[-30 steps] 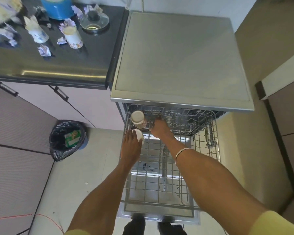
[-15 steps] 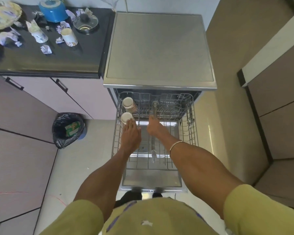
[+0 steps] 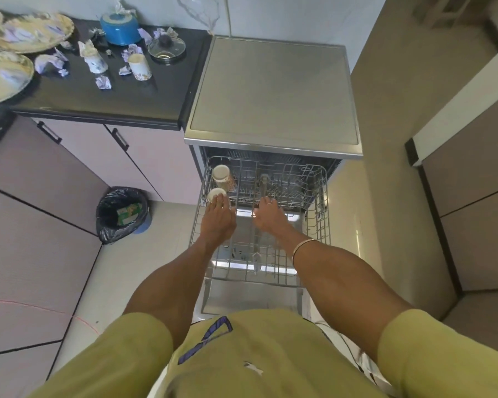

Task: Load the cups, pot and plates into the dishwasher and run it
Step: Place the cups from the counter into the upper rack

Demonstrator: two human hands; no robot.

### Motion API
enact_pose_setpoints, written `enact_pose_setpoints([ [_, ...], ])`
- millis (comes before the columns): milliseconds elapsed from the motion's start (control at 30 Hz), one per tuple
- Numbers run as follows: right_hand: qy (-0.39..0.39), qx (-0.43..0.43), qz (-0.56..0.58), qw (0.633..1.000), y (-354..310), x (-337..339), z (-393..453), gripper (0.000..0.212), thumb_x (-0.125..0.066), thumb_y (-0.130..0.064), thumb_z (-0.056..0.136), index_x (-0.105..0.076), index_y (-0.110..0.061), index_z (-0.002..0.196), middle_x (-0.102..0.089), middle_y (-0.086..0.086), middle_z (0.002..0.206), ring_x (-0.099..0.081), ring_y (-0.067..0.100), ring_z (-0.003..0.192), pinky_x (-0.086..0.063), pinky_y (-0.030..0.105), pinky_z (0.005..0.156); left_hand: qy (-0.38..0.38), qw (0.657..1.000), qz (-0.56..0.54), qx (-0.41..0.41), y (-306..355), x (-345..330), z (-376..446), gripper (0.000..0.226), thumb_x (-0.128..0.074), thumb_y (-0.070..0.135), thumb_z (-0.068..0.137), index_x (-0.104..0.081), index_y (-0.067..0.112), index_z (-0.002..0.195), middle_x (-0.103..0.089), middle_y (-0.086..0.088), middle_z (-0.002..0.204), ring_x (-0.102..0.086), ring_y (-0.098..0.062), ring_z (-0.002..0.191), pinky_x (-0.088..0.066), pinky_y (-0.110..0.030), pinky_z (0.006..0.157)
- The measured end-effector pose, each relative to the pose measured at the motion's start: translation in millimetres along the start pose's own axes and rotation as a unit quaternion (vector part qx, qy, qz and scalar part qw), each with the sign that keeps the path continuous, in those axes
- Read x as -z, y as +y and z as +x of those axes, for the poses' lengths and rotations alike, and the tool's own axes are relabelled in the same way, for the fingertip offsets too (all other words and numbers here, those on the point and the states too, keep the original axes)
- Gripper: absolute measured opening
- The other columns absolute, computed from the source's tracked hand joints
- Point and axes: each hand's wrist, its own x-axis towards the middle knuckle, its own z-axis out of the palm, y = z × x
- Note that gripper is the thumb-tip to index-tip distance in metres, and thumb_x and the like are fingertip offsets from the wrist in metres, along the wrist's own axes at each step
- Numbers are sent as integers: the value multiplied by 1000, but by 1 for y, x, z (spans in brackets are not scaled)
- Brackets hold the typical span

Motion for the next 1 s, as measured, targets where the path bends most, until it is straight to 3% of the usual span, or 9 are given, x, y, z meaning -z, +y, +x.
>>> enact_pose_setpoints([
  [233,8,33,-7,999,-7,6,-15,59,-29,-33,106,-17,0,153,-17,18,161,-14,37,149,-20,53,119,29,1000,3,3,-1,9,-17,50,-29,20,107,-25,-4,151,-21,-24,160,-15,-36,151,-14,-49,123],
  [333,7,46,-16,999,-14,4,-19,59,-28,-34,106,-17,0,153,-16,18,161,-12,36,149,-18,54,119,38,999,-25,27,-13,8,-24,54,-27,26,107,-21,-1,153,-19,-21,162,-14,-33,151,-12,-47,124],
  [533,7,68,-27,997,-45,-15,-23,58,-34,-34,104,-26,3,148,-30,22,154,-22,38,145,-27,55,115,51,996,-33,58,-45,15,-48,56,-23,28,108,-16,-3,154,-15,-22,162,-10,-34,152,-12,-47,124],
  [1000,24,61,-38,997,-224,-69,-40,54,-30,-33,103,-29,-3,148,-26,18,156,-24,39,142,-29,54,112,49,997,-16,57,-218,66,-88,59,-19,32,108,-12,-2,155,-10,-18,164,-6,-30,153,-6,-40,124],
])
